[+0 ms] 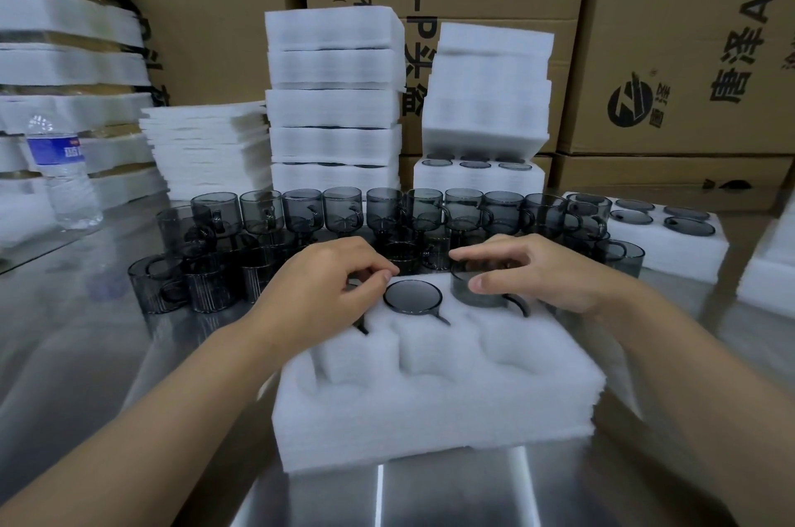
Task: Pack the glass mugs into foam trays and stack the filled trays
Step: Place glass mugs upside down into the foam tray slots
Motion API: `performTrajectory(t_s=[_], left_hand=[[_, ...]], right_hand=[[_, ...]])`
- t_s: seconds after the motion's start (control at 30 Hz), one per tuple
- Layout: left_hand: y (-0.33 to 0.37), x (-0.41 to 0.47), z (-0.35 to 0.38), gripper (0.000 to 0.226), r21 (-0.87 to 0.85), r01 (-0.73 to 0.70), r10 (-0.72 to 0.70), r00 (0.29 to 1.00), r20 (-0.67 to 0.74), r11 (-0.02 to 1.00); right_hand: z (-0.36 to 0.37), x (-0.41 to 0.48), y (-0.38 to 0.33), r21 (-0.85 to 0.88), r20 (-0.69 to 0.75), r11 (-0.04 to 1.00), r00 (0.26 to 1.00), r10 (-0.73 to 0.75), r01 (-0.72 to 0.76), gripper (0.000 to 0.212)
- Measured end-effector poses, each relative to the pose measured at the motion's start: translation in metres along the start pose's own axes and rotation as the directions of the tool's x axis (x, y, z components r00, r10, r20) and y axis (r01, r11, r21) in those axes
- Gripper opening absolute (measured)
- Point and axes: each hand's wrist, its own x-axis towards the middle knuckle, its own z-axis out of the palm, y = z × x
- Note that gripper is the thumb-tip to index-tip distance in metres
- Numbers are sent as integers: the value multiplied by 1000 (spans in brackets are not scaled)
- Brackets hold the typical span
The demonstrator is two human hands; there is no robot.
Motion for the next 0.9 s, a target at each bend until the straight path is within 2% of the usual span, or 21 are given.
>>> performTrajectory(t_s=[0.23, 0.37, 0.57, 0.8, 0.9], left_hand=[[0, -1, 0, 15, -7, 13, -13, 1000, 5, 1000], [1, -1, -1, 16, 0, 23, -23, 1000, 14, 1000], [1, -1, -1, 16, -21, 86, -85, 995, 51, 996], [-2, -1, 1, 14, -114, 160, -151, 985, 81, 980], [-2, 0, 1, 14, -129, 162, -152, 985, 81, 978]], right_hand=[[-3, 1, 0, -45, 67, 999, 998, 11, -8, 40], [-3, 1, 1, -68, 108, 997, 993, 51, -44, 58], [-2, 2, 11, -18, 166, 998, 984, 68, -66, 51], [-1, -1, 13, -4, 201, 996, 975, 92, -93, 58], [2, -1, 18, 93, 192, 989, 977, 97, -116, 64]])
